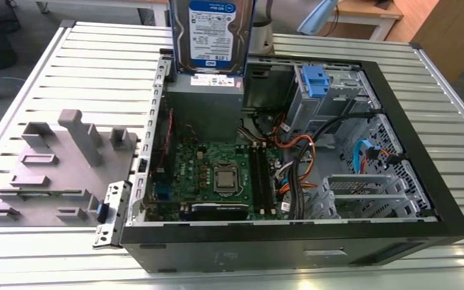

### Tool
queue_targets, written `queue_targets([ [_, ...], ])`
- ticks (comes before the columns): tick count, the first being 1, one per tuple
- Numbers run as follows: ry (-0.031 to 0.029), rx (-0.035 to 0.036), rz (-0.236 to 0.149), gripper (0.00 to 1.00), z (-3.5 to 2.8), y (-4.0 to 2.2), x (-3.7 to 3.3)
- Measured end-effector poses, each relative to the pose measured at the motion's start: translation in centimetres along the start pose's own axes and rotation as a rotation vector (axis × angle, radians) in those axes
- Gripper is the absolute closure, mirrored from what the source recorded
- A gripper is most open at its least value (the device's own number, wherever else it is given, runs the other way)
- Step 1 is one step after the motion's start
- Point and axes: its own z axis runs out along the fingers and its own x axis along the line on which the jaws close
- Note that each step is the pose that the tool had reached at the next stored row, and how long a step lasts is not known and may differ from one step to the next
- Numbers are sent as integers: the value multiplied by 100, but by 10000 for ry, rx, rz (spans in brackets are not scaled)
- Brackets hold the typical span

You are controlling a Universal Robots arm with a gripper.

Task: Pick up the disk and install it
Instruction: 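Pick up the disk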

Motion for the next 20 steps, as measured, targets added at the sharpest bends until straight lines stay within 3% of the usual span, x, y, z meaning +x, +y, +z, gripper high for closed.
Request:
queue_targets([
  [20, 0, 1, 0, 65, -7, -201, -6],
])
